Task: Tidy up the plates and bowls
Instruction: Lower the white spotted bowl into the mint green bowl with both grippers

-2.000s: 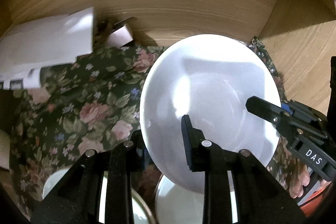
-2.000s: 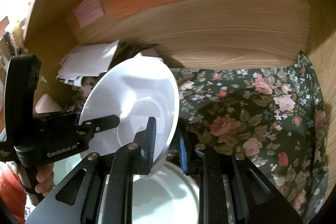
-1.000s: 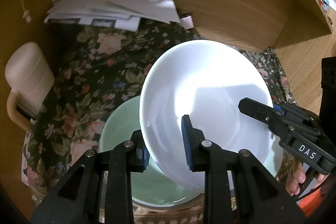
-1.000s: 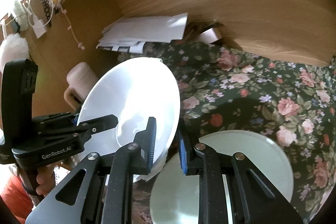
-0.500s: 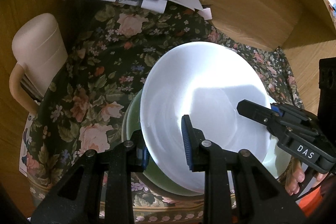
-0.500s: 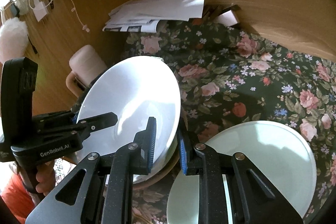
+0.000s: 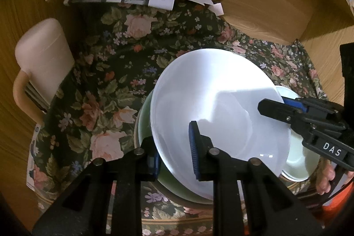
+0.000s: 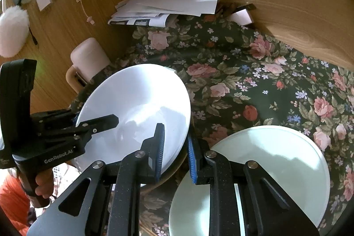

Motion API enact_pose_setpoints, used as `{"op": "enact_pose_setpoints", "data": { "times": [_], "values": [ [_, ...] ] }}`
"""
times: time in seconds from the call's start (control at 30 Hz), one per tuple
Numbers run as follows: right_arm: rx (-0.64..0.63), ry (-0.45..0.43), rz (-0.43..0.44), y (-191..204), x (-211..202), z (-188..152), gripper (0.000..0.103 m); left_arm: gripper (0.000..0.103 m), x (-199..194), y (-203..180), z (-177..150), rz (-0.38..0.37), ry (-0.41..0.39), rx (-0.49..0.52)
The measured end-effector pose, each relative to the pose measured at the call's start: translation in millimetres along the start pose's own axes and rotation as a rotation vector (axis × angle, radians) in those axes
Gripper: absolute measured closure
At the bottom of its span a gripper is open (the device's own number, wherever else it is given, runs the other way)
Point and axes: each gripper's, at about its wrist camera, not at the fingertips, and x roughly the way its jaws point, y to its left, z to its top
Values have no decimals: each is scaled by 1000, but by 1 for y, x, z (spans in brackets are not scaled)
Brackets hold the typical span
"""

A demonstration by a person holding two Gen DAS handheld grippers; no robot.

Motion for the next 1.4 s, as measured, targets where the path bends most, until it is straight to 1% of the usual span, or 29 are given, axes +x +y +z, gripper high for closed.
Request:
{"op": "enact_pose_setpoints", "data": {
  "times": [0.13,0.3,0.37,0.4,0.53,0.63,0.7,0.8,0.87,0.9,0.97,1.0,1.03,1.1,1.13,1.17,1.3,1.4],
  "values": [
    [-10,1,-18,-1,3,-3,85,81,-1,-4,1,64,-36,36],
    [2,4,-2,-5,2,-3,85,79,1,0,6,45,-18,4],
    [-2,-2,-3,-5,0,-2,82,77,0,1,8,35,-14,-7],
    [-5,-12,-4,-4,-3,-2,82,77,-1,2,9,30,-15,-12],
    [-25,-38,2,1,-11,0,81,66,-6,4,15,-5,-19,-39],
    [-49,-57,-17,5,-16,2,75,66,-6,6,18,-21,-10,-56],
    [-54,-64,-25,5,-18,3,68,66,-6,8,19,-29,-6,-61],
    [-49,-63,-29,2,-17,4,63,66,-8,8,19,-28,-13,-61],
    [-42,-59,-30,-1,-16,4,62,62,-16,8,21,4,-61,-41],
    [-36,-55,-30,-2,-14,5,62,61,-21,8,22,1,-75,-28],
    [-29,-49,-30,-5,-12,6,61,58,-26,13,27,-41,-71,-45],
    [-27,-47,-30,-6,-12,6,60,58,-27,16,28,-47,-66,-58],
    [-26,-43,-30,-7,-10,6,60,57,-29,19,28,-38,-68,-68],
    [-26,-36,-29,-9,-8,6,57,52,-31,24,27,-8,-80,-70],
    [-27,-32,-30,-10,-8,6,57,47,-31,27,24,8,-80,-73],
    [-28,-28,-32,-10,-6,6,55,44,-29,30,22,15,-74,-77],
    [-32,1,-37,-11,2,7,55,44,-20,34,8,8,-22,-62],
    [-30,27,-26,-11,9,7,55,44,-11,33,-3,-22,30,-58]
  ]
}}
